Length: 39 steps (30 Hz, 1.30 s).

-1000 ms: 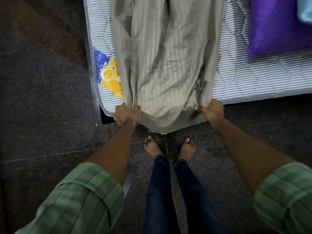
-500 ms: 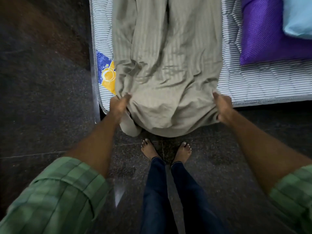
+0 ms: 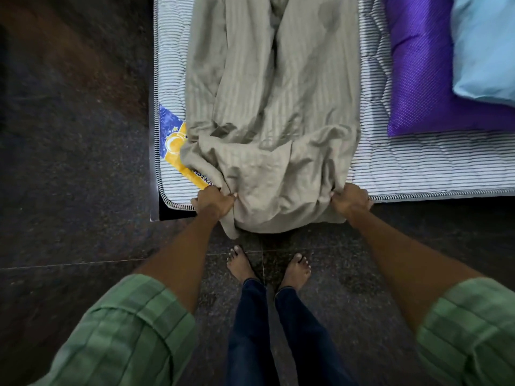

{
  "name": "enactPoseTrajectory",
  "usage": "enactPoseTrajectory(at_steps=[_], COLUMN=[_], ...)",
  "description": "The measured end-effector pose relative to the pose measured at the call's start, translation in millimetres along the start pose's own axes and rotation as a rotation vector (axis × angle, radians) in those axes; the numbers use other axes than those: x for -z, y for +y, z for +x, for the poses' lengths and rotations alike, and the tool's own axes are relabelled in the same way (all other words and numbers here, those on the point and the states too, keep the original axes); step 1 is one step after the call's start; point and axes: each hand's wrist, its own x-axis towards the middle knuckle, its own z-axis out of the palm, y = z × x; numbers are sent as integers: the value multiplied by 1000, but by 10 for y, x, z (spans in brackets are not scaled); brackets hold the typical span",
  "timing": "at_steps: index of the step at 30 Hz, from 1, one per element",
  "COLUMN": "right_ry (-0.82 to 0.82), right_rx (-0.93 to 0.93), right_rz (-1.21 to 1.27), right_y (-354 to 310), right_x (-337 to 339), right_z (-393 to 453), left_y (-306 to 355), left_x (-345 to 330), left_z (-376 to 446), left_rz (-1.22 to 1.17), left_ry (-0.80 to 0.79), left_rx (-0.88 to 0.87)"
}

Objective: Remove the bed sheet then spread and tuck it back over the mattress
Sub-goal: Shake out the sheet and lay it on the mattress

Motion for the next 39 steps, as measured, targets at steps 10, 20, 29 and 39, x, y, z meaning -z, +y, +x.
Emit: enactPoseTrajectory(at_steps=[10,20,29,39], right_ry=[-15,-204,-389,-330], right_rx=[-23,10,-10,-157], right_rz=[1273,340,1255,978], right_y=[-475,-187,-364,-259], right_x=[691,-99,376,-118], right_z=[247,-107,-100,-501], left_y=[152,236,233,214], left_x=[404,-275,32,-223], left_z=[110,-235,-286,-486], left_rz=[-1414,-423,-1506,-1099], left_ry=[-153,-106,-365,-254], left_rx=[61,108,92,293])
